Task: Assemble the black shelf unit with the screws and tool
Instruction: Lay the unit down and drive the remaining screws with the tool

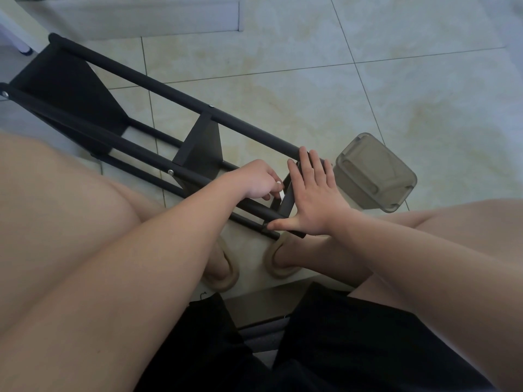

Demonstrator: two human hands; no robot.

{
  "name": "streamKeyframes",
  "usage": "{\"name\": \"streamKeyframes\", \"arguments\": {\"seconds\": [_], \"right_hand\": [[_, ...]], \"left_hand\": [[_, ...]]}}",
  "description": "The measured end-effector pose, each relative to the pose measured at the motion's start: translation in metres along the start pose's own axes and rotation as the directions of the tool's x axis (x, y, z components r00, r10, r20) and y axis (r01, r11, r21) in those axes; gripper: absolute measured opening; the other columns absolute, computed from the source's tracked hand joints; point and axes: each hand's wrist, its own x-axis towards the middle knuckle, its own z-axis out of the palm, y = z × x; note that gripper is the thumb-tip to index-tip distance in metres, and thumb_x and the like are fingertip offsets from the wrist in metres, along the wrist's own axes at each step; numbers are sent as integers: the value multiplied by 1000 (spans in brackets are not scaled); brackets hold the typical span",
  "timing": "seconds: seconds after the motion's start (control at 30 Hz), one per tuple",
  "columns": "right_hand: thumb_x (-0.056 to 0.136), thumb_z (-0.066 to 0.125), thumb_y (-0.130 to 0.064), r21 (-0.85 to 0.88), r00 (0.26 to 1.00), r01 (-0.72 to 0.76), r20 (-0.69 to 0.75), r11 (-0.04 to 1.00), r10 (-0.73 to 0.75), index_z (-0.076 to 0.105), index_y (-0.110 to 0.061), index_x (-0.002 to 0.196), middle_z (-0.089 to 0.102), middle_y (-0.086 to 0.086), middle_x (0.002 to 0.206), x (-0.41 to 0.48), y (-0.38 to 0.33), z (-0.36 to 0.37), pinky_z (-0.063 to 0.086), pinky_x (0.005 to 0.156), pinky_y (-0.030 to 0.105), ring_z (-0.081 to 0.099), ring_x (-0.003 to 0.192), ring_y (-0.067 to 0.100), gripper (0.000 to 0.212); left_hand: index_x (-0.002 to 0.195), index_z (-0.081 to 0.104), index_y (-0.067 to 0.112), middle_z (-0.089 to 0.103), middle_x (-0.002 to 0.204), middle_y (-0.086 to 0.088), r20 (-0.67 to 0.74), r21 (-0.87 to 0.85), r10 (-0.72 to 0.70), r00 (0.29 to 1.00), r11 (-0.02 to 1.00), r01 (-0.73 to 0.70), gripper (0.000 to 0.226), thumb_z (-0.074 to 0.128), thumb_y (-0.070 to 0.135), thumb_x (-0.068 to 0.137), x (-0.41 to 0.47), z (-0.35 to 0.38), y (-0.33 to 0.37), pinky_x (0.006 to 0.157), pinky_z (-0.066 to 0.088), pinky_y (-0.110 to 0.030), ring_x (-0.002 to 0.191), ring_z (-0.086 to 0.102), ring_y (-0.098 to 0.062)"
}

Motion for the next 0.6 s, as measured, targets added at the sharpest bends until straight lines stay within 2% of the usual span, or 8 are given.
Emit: {"name": "streamKeyframes", "arguments": {"seconds": [0.13,0.23,0.47,0.6], "right_hand": [[51,19,-106,2,1000,2,1,1000,-2,-7,-8,160,-29,19,163,0,0,0,-13,122,56,-30,150,37,149],[53,21,-106,6,1000,3,-4,1000,-3,-7,-8,160,-30,19,163,0,0,0,-14,122,56,-30,149,37,149],[52,22,-106,14,1000,7,-19,1000,-7,-5,-8,160,-27,19,163,0,0,2,-14,122,56,-28,150,36,149],[52,22,-107,12,1000,5,-23,1000,-4,-5,-8,160,-28,19,163,0,-1,4,-13,122,57,-28,150,36,149]], "left_hand": [[98,68,24,75,81,13,-12,-11,-2,1000,1000,2,8,60,27,97,-1,0,0,86,47,-34,79,69,-5],[99,69,23,75,78,14,-10,-42,-15,1000,999,15,10,60,28,97,-1,1,2,85,45,-35,78,69,-5],[91,75,16,75,75,17,61,-40,-66,996,997,68,23,56,28,99,-3,-3,4,88,49,-37,81,69,-7],[87,74,19,77,89,10,91,-11,-73,993,997,74,26,54,28,100,-3,-4,4,93,49,-39,89,69,-10]]}}
